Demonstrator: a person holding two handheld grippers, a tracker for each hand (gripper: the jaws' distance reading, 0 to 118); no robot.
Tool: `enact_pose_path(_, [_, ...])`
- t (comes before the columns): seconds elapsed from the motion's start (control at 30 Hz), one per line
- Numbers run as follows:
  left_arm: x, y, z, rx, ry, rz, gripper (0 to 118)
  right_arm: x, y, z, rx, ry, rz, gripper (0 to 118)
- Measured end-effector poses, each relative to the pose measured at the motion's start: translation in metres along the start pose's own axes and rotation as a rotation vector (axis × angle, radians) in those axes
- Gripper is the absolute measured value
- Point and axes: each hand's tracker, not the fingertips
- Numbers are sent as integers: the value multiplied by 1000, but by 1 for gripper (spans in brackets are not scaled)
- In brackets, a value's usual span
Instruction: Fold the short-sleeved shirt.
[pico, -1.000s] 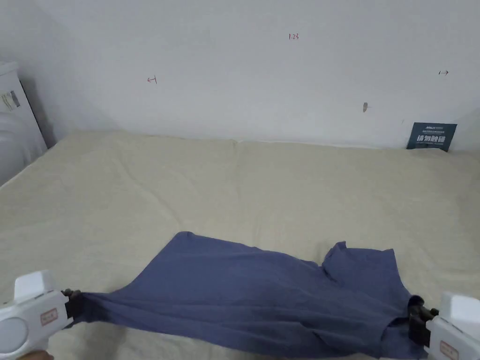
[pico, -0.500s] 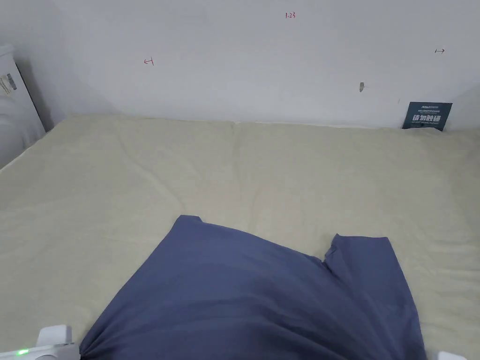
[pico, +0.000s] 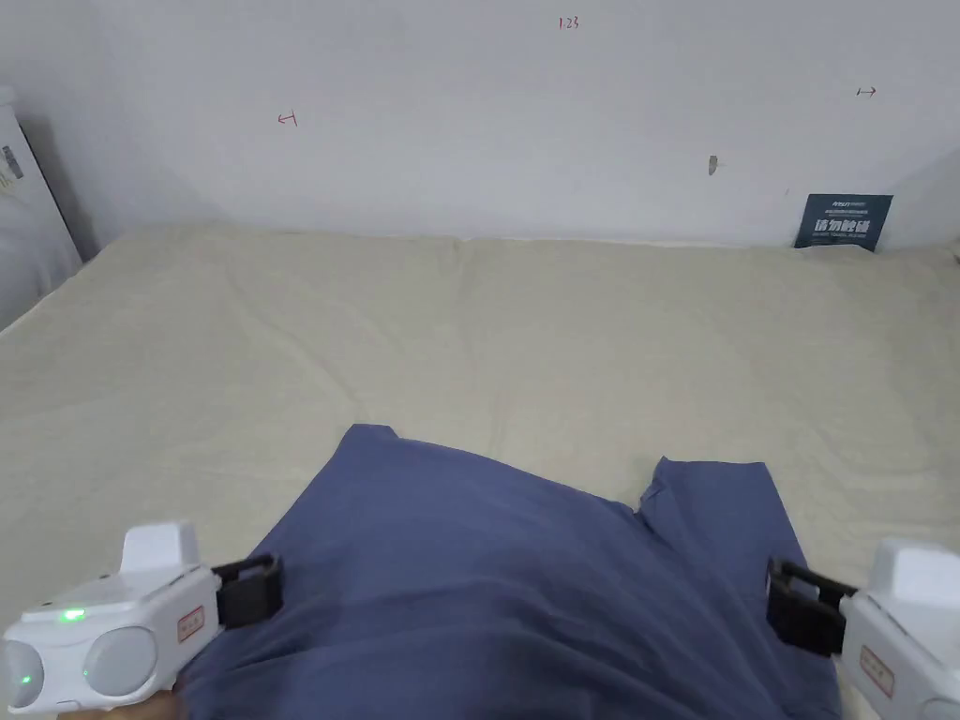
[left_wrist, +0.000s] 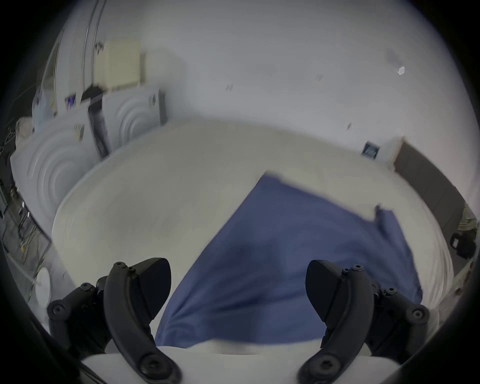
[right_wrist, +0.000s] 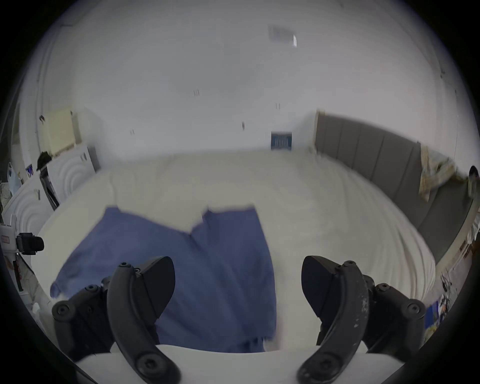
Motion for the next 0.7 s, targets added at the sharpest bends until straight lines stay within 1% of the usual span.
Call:
enact_pose_path(0.13, [41,31,26,208,-48,-33,108,-15,34,28,189,-24,34,101])
enact_pose_path(0.2, [56,42,35,245,-71,-34,105,-16,43,34,243,-30,51,94])
enact_pose_path(0.23, [63,46,38,284,-79,-28,105,-18,45,38,268,-41,57,91])
enact_pose_path(0.27, [68,48,40,317,-93,-26,103,-19,46,41,281,-47,63,91])
enact_pose_path(0.3, [73,49,43,349,-115,-34,96,-20,47,43,293,-50,67,82])
enact_pose_path(0.33, [77,50,45,367,-125,-44,84,-34,51,56,311,-58,75,69])
enact_pose_path(0.37, [82,51,47,375,-127,-43,60,-37,50,59,318,-64,78,45])
enact_pose_path(0.43, [90,50,46,399,-133,-64,2,-40,48,62,336,-81,92,8])
enact_pose_path(0.47, [93,50,44,402,-119,-73,1,-33,47,56,344,-90,94,2])
enact_pose_path(0.5, [92,52,43,397,-136,-76,1,-32,46,55,347,-91,96,1])
enact_pose_path(0.53, [92,54,38,372,-176,-69,0,-30,46,55,347,-86,96,1])
enact_pose_path(0.57, [93,56,34,348,-187,-62,0,-28,45,54,345,-81,90,1])
enact_pose_path(0.7, [94,65,11,280,-198,-64,0,-18,45,44,334,-93,85,1])
